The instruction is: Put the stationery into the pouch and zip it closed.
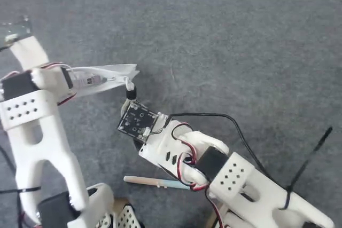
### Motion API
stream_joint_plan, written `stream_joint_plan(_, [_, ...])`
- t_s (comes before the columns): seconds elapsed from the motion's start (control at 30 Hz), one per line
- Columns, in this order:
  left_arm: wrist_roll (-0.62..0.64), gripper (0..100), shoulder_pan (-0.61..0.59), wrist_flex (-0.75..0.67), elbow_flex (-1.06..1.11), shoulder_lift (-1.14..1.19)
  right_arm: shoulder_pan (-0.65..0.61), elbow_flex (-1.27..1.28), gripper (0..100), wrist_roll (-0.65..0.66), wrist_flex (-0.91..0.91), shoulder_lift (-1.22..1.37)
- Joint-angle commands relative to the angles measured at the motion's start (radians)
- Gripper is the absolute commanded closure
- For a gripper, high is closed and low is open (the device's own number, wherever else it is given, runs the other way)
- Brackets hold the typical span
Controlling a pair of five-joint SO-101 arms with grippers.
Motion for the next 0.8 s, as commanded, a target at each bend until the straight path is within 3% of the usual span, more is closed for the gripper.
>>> stream_joint_plan(0.0, [-0.014, 98, 0.041, -0.009, 0.074, 0.037, -0.004, -0.002, 99.3, -0.037, -0.038, -0.054])
stream_joint_plan(0.4, [-0.014, 98, 0.046, -0.005, 0.074, 0.037, -0.001, 0.267, 99.3, -0.037, -0.561, -0.177])
stream_joint_plan(0.77, [-0.014, 99, 0.046, -0.006, 0.077, 0.037, -0.001, 0.370, 99.3, -0.038, -0.805, -0.232])
